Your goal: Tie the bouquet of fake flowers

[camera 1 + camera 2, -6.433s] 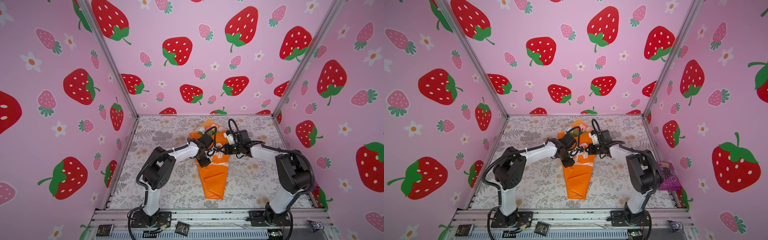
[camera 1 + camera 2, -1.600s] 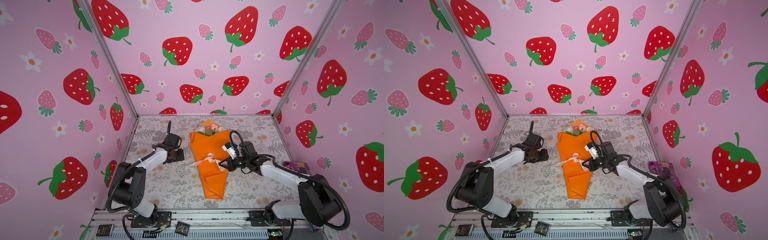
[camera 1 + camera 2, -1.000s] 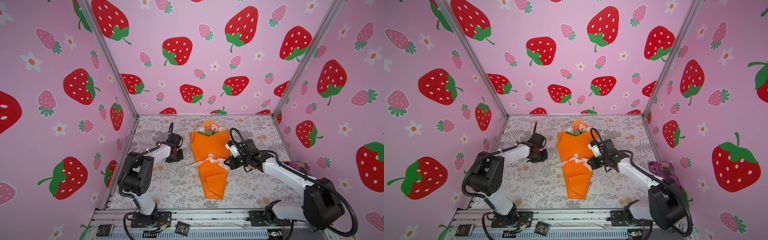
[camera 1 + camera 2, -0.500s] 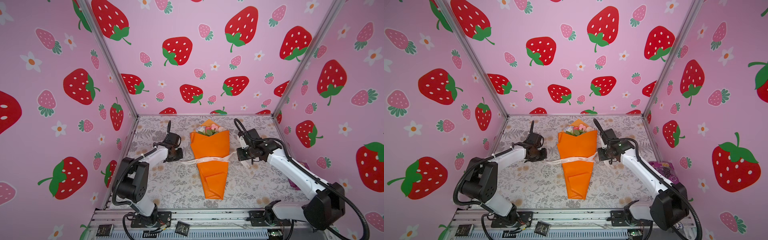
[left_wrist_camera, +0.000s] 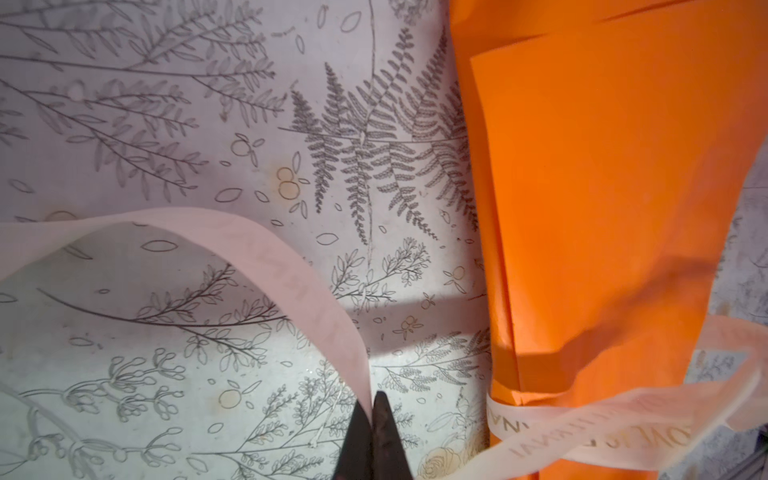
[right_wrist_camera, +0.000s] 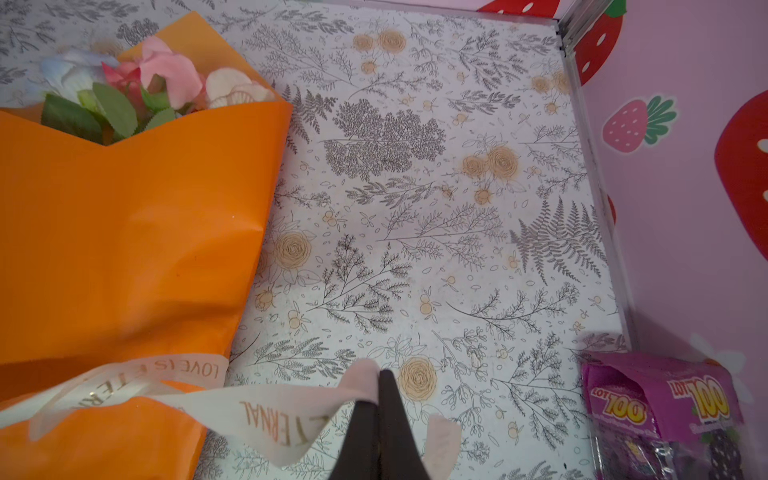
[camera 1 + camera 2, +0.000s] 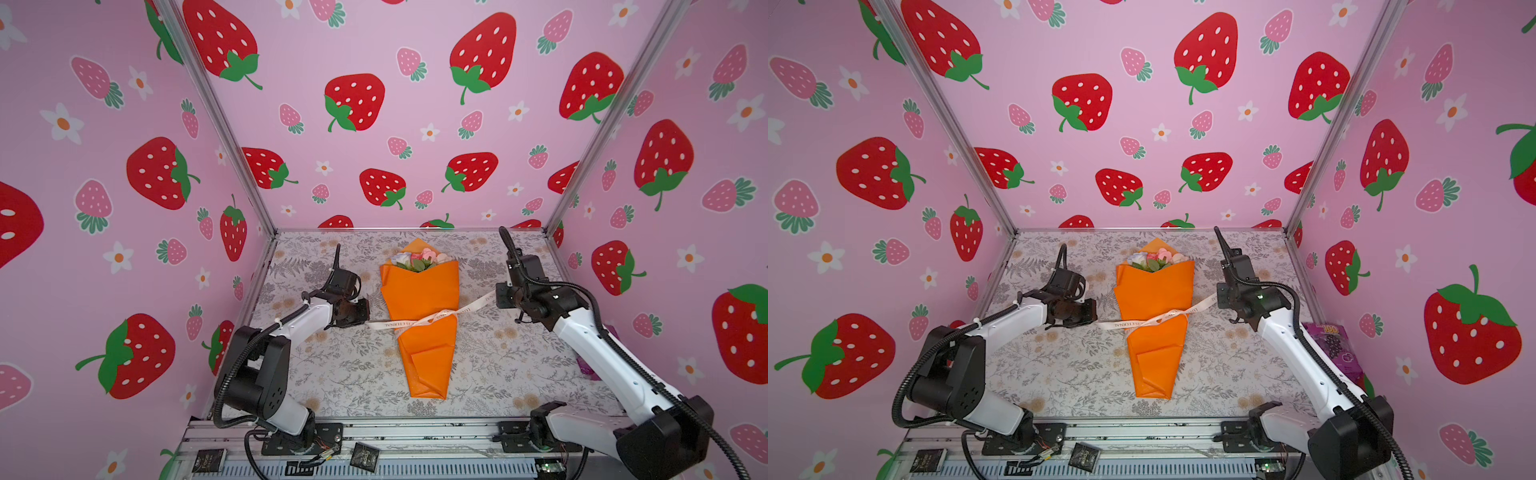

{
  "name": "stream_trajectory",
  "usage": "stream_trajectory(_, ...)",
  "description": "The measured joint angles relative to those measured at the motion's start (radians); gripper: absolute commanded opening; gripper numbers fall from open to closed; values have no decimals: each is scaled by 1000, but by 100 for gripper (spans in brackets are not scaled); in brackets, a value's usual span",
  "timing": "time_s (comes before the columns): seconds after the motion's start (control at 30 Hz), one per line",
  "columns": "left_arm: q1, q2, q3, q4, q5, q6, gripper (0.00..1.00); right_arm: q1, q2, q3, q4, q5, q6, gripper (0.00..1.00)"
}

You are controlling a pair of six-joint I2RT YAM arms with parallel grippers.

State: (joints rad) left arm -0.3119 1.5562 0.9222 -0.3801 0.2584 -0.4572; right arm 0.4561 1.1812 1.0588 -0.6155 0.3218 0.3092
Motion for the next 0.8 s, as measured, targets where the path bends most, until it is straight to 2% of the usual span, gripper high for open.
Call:
stream_trajectory(0.27,-111,64,8,33,50,-63,4,0,-131,-90,166,0,-46,0)
stream_trajectory(0.43,-143,91,29,40,45,-91,40,0,-244,-117,261,34,-65,0)
stream_trajectory(0.7,-151,87,38,31,-40,-90,59,0,-259,-119,293,129,-83,0)
stream_trajectory(0.8,-136,86,37,34,-56,-93,64,0,-259,-126,293,160,-83,0)
